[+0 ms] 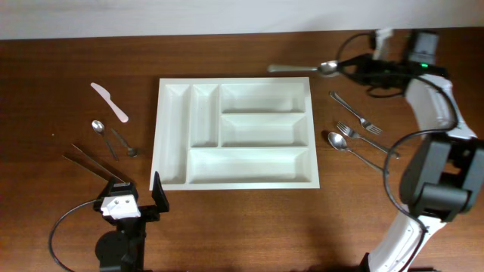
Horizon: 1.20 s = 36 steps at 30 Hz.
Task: Pack container
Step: 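Carry the spoon with the right gripper into the tray's upper compartment, then release the spoon and move the right gripper to the fork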
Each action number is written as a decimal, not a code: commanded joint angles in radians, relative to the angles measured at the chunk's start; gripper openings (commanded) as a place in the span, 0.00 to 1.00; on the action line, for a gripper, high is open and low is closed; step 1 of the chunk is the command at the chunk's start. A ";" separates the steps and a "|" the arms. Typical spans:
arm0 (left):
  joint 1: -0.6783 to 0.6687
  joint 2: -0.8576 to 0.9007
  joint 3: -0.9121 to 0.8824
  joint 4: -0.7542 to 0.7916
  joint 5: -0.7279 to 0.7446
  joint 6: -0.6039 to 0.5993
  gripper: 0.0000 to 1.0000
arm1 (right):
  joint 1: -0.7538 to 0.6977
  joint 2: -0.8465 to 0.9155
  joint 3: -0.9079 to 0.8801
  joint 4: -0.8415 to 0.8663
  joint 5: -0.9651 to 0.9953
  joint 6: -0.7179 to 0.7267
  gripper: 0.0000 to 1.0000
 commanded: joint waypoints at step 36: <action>0.005 -0.006 -0.008 0.006 0.008 0.012 0.99 | 0.236 0.050 0.050 -0.224 0.604 0.012 0.53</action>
